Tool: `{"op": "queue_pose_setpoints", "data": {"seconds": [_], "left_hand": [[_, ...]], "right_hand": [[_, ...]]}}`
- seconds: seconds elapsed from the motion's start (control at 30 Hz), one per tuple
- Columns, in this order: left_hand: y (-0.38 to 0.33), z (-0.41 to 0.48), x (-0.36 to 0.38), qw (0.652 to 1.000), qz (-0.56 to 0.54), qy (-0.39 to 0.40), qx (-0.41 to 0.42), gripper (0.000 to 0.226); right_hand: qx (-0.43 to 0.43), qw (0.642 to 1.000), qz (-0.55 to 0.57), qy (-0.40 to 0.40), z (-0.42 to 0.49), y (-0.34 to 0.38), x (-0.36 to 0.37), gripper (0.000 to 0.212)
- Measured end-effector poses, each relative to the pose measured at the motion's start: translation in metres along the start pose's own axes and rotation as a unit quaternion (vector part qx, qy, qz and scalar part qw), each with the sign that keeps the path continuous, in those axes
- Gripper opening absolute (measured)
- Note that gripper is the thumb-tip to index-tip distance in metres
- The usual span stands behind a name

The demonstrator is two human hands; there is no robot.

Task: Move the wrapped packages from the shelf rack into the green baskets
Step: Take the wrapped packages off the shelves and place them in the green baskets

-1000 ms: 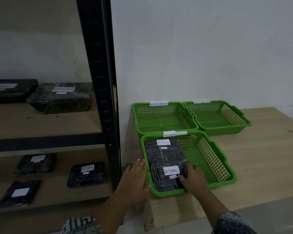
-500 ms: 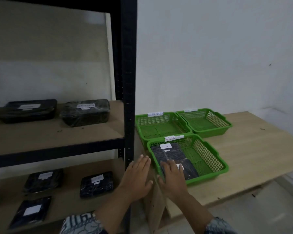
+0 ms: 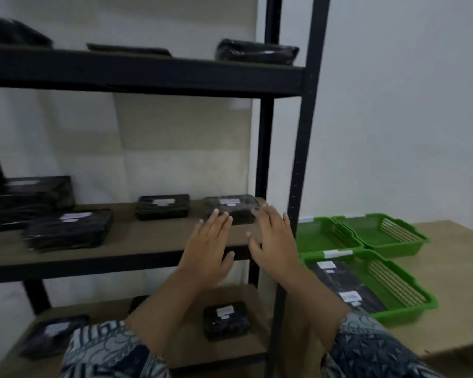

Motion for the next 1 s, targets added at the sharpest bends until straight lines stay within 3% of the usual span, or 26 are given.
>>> {"op": "queue_pose_setpoints", "data": {"seconds": [0.27, 0.63, 0.77, 1.0], "left_hand": [[0.076, 0.001, -0.134, 0.994, 0.068, -0.082, -0.030, 0.068], [0.151, 0.030, -0.259, 0.971, 0.154, -0.175, -0.050, 0.070], [0.171, 0.047, -0.299, 0.959, 0.189, -0.208, -0.036, 0.072], [0.215, 0.093, -0.325, 0.961, 0.167, -0.214, -0.043, 0.065]], "right_hand": [[-0.107, 0.992, 0.037, -0.058, 0.071, 0.133, -0.040, 0.054], [-0.235, 0.959, 0.029, -0.155, 0.161, 0.239, -0.091, 0.056], [-0.253, 0.947, 0.008, -0.200, 0.199, 0.261, -0.112, 0.053], [-0.232, 0.958, -0.041, -0.167, 0.275, 0.280, -0.118, 0.044]]}}
Point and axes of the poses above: each hand's wrist, its own z-axis towards the middle knuckle, its own x-axis out of the palm, y = z × x, the point moved 9 cm from there along z, towards the middle knuckle, and after that the axes turned 2 degrees about -z, right-handed, at the moved point
